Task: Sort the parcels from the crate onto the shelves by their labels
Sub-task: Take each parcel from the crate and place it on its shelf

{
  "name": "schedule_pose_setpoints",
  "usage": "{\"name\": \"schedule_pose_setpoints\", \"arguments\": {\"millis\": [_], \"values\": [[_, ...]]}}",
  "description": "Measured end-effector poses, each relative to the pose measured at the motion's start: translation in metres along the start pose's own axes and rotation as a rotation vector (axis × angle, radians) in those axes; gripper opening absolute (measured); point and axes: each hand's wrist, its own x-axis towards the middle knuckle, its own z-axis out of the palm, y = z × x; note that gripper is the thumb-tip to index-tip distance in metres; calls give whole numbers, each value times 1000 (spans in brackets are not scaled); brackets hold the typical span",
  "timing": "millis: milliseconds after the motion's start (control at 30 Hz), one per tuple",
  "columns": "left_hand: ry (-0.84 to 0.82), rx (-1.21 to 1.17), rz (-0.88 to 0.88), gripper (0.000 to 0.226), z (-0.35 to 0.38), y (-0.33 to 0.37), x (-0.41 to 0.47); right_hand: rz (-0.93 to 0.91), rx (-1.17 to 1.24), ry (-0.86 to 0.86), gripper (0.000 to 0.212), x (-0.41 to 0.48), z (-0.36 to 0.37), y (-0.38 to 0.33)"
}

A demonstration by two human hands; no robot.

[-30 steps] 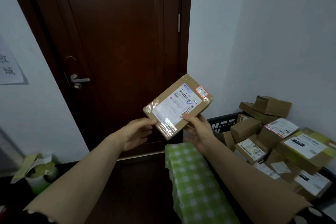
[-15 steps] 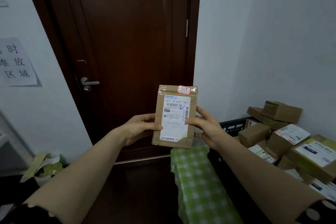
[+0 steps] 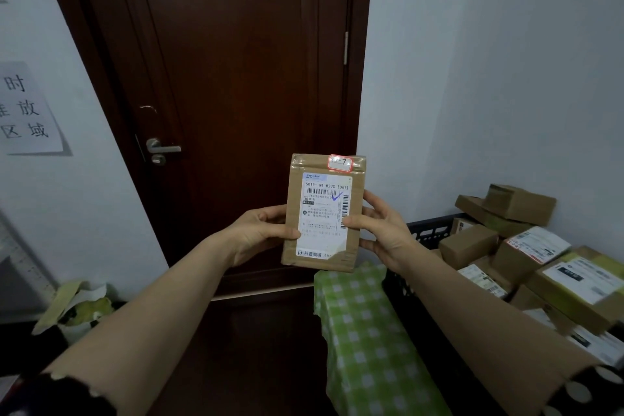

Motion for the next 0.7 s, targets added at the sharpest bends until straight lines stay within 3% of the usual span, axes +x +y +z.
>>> {"name": "schedule_pose_setpoints", "arguments": {"millis": [267, 500, 700], "values": [[16, -22, 7, 48, -5, -2, -5, 8, 8, -27, 79, -1, 9, 2], [63, -34, -67, 63, -38, -13, -27, 94, -16, -198, 73, 14, 46, 20], [206, -35, -172, 61, -81, -56, -86, 186, -49, -417, 96, 34, 104, 46]]}}
